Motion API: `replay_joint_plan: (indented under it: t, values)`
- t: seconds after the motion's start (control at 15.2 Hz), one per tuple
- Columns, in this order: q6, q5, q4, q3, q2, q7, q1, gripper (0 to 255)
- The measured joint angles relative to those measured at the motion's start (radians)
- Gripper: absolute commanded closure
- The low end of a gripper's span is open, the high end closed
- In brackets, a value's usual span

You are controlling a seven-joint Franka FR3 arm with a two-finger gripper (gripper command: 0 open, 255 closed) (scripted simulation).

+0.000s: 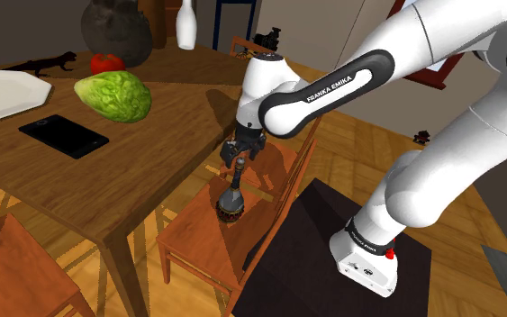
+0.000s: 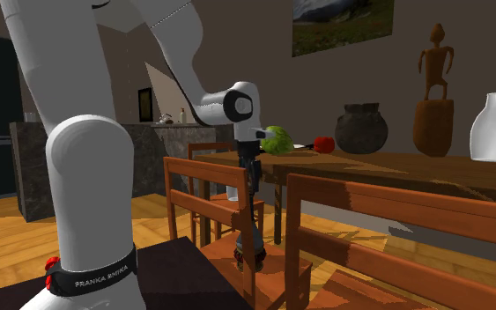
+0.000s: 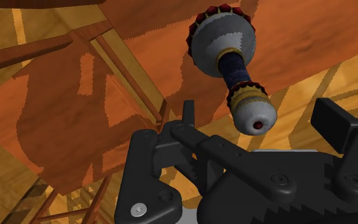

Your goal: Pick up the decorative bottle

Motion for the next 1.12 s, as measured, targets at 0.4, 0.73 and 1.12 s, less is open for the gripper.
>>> replay_joint_plan:
  t: [0.4, 0.73, 1.12]
  values:
    - [0.026, -0.005, -0.009, 0.000, 0.016, 0.002, -0.003, 255]
    - [0.027, -0.005, -0.010, 0.000, 0.015, 0.002, -0.003, 255]
    - [-0.022, 0.005, 0.006, -0.003, -0.016, -0.007, 0.000, 255]
